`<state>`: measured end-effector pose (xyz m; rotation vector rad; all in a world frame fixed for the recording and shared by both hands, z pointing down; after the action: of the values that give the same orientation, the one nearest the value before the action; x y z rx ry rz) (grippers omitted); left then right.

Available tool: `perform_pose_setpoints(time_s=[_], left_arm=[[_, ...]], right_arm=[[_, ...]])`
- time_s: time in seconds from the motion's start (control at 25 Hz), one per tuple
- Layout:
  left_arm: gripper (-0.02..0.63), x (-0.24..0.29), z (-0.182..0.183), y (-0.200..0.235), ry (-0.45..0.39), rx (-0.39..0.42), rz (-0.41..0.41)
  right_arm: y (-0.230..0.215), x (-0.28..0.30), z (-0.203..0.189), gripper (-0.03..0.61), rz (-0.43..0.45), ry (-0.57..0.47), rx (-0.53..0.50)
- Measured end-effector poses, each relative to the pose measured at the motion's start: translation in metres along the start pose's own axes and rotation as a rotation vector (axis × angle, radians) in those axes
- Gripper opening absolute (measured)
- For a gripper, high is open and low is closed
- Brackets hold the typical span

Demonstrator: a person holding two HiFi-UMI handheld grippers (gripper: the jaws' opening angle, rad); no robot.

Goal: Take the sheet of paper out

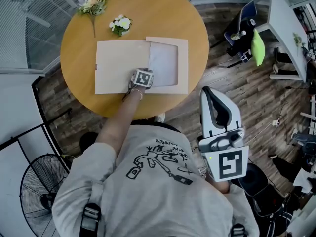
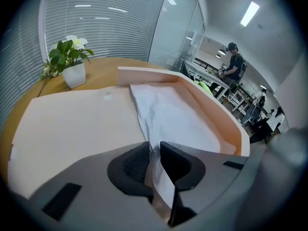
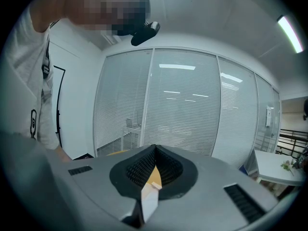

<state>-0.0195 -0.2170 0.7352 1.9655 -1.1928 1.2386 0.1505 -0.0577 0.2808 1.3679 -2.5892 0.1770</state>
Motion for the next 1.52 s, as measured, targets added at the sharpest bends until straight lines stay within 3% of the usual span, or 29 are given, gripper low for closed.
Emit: perform_pose_setpoints(time_s=[0.44, 1.52], left_arm=[[0.028, -0.002, -0.004, 0.004, -0.042, -0.031, -0.025], [0.021, -0.049, -0.001, 0.025, -0.169, -0.042, -0.063]], right_arm=[[0.003, -0.001, 0.0, 0.008, -0.007, -0.001, 0.001], [0.037, -0.011, 0.008, 0.008, -0.001, -0.038, -0.017]])
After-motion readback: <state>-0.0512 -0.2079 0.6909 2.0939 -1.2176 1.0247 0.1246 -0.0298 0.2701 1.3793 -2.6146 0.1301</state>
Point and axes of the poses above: the fingertips, and each gripper's own axes: x forward along the fingers, y to its left, z out of its top, the point moved 9 cm from there along -x, backward along the fingers, and after that the axes turned 14 degrees about z, right-handed, at the moved point
